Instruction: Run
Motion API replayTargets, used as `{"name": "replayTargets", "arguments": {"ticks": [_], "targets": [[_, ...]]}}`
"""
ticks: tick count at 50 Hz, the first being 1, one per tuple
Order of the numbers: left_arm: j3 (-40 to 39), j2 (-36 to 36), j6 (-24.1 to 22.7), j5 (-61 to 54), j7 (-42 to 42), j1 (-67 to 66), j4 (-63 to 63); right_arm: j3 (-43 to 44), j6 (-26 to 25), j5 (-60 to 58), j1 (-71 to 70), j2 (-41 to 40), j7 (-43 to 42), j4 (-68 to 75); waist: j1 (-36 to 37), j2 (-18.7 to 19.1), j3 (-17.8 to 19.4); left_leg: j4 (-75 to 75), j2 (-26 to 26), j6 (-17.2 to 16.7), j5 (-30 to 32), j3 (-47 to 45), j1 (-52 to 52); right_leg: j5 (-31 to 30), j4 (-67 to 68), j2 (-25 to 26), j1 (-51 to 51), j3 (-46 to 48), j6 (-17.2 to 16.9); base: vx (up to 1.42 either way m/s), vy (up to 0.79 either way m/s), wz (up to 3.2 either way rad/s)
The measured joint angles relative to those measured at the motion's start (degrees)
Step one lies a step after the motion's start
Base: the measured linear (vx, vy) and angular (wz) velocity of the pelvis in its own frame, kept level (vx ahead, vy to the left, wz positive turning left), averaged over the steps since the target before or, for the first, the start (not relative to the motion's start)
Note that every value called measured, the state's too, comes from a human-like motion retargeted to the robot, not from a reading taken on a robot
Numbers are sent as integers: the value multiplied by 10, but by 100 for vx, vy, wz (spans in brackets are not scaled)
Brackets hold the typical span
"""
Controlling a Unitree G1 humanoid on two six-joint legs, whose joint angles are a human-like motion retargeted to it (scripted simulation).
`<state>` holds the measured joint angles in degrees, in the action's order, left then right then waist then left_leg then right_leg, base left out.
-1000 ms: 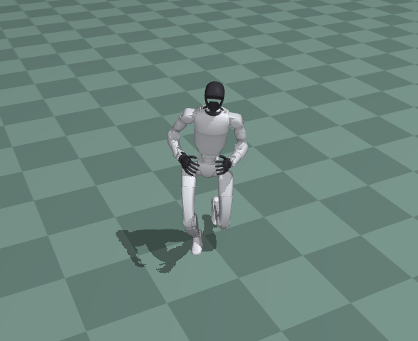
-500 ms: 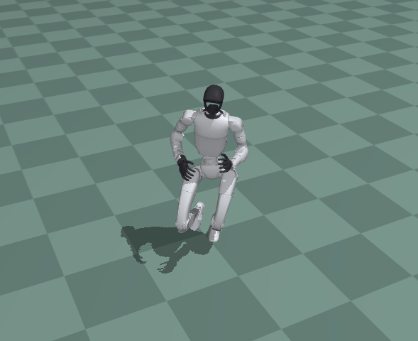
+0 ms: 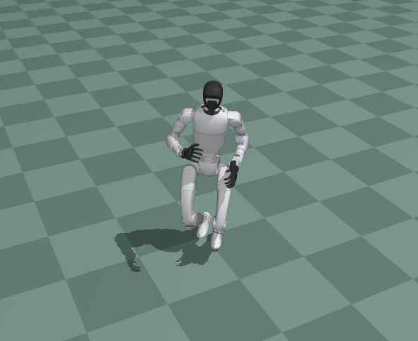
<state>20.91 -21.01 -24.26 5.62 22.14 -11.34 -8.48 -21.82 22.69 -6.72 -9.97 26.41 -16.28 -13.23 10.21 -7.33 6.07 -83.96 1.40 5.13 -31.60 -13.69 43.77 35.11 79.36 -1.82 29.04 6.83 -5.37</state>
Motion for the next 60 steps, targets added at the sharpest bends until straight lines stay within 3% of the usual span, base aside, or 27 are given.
{"name": "replayTargets", "arguments": {"ticks": [5,8,11,15,18,20,24,27,30,35,37,40,43,48,55,60], "targets": [[2,-4,-3,-5,-2,-6,36,-24,11,-6,46,2,35,34,-35,-49,-19,200,-115,-28,52,-35,1,-79,69,-108,-20,1,-48,0,8,22],[8,-5,-8,10,14,15,66,-33,7,-16,82,0,44,56,-51,-59,-14,154,-140,9,4,-36,1,-63,165,-143,-29,-1,-36,-5,4,-6],[9,-12,-10,45,48,66,96,-31,-4,-38,110,-4,44,78,-65,-58,1,77,-150,65,-93,-27,-11,-41,268,-159,-15,-15,-15,-4,4,-24],[10,-12,6,93,118,185,113,-18,-9,-60,127,-4,35,92,-85,-42,30,51,-141,93,-164,-11,-62,-30,337,-148,65,-45,18,-5,5,-43],[6,0,13,94,146,228,121,-16,-3,-43,149,10,30,71,-113,-18,22,89,-125,63,-150,6,-120,-16,295,-130,134,-41,35,1,1,-49],[7,6,10,86,148,234,120,-15,1,-25,161,18,32,54,-126,1,15,115,-104,31,-123,17,-161,-12,232,-107,165,-25,37,5,-2,-58],[27,14,-11,68,121,204,93,-17,7,5,173,23,46,35,-131,31,-2,110,-54,-35,-11,32,-200,-38,82,-53,187,7,19,2,-7,-39],[50,15,-18,62,90,165,58,-19,11,21,168,21,52,25,-110,54,-9,34,-2,-53,54,41,-206,-81,0,4,181,20,-3,-4,-8,-29],[62,13,-12,61,62,125,22,-14,16,24,147,22,41,-1,-79,70,-6,-80,52,-37,72,45,-204,-89,-14,44,157,32,4,-4,-8,-22],[48,11,17,75,54,78,-37,8,10,-18,71,36,-3,-37,-28,73,17,-255,102,6,35,68,-157,59,35,66,105,38,76,-4,-8,-14],[35,14,24,79,59,70,-58,14,3,-37,34,41,-17,-37,-11,71,30,-269,101,21,6,74,-120,102,40,64,81,37,87,-2,-3,0],[17,17,20,73,53,55,-61,13,2,-38,6,36,-25,-29,5,61,33,-206,78,31,-28,62,-63,109,21,47,42,35,77,0,0,0],[11,12,5,59,39,38,-35,0,10,-20,16,25,-9,-16,8,40,21,-64,29,14,-43,32,-37,61,-1,17,16,27,36,2,6,15],[13,10,-4,44,29,27,15,-26,25,-11,47,22,33,12,-19,-3,4,140,-85,-17,3,-4,-28,-13,72,-85,11,22,-17,-1,8,14],[-1,1,3,71,60,70,68,-15,10,-21,89,14,49,33,-45,-14,24,103,-141,45,-89,4,-49,-4,258,-140,43,-8,1,-4,4,-10],[-4,12,10,68,47,65,48,-8,5,-7,116,20,60,38,-67,-6,16,154,-136,-4,-13,12,-90,4,210,-140,61,-6,22,-1,1,-16]]}}
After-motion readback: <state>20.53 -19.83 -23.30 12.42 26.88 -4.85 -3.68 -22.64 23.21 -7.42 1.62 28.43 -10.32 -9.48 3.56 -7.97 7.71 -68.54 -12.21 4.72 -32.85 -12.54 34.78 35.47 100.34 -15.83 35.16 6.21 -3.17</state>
